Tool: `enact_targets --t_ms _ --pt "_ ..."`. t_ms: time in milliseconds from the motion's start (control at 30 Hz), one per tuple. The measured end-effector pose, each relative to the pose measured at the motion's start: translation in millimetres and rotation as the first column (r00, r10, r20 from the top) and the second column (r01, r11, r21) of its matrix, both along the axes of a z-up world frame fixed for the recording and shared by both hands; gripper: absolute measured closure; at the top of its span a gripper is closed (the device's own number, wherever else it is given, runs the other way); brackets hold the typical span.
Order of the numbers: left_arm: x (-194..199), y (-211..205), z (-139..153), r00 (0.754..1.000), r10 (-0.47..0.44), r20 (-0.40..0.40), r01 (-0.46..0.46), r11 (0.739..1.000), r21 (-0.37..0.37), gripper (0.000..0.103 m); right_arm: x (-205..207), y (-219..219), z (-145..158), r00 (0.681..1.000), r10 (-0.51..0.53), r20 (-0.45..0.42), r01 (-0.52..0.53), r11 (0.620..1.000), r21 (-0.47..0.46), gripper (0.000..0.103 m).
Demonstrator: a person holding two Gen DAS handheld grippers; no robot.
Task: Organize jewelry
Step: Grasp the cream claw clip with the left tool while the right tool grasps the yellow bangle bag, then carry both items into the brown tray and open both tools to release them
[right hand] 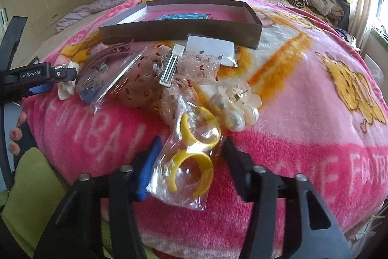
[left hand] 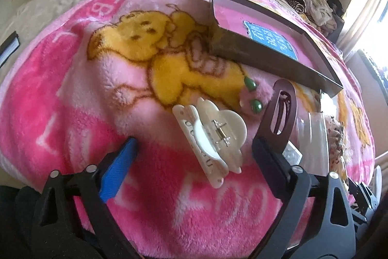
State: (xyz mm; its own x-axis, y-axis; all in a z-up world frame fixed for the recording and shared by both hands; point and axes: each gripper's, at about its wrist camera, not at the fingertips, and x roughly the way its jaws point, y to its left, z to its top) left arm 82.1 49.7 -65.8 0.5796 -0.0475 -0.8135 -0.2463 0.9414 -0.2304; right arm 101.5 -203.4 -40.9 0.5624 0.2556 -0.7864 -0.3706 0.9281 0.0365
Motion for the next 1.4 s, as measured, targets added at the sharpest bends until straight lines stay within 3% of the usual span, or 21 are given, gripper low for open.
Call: enact_targets --t_ms 33,100,267,400,500,600,700,1400 --pt "-1.8 2.2 0.3 1.000 0.002 0.003 -0.002 1.000 -0.013 0.025 1.7 -0.3 -0.1 1.000 0.000 0.002 0.000 1.000 0.002 0.064" --pt "-2.3 6.0 0.7 1.000 -0.001 0.010 0.001 1.000 -0.026 0.029 5.7 -2.5 0.5 1.000 0.002 0.004 -0.002 1.000 0.004 0.080" --pt "-1.8 13.9 1.3 0.999 -0.010 0.032 0.012 0.998 -0.069 0.041 11.0 -3.3 4.4 1.000 0.014 0.007 -0.014 1.000 0.024 0.083" --pt "3.2 9.8 3.6 0.997 -0.055 0.052 0.060 0.994 -0.096 0.068 8.1 -3.9 10.9 0.999 0.036 0.012 -0.036 0.998 0.042 0.084" --pt "9.4 3.7 5.0 0.996 -0.073 0.048 0.075 0.995 -0.060 0.068 6.0 -4.5 18.0 0.999 0.045 0.022 -0.046 0.997 0.058 0.084" --pt "11.2 4.5 7.7 0.995 -0.078 0.058 0.081 0.995 -0.055 0.077 7.2 -6.3 26.3 0.998 0.049 0.031 -0.051 0.996 0.074 0.084" --pt "11.3 4.6 18.4 0.993 -0.090 0.080 0.092 0.996 -0.020 0.078 11.3 -9.9 35.5 0.998 0.043 0.040 -0.047 0.994 0.098 0.085" --pt "56.4 -8.3 67.8 0.974 -0.155 0.166 0.155 0.988 0.012 0.078 68.2 -5.8 68.8 0.994 0.029 0.105 -0.047 0.983 0.179 0.085"
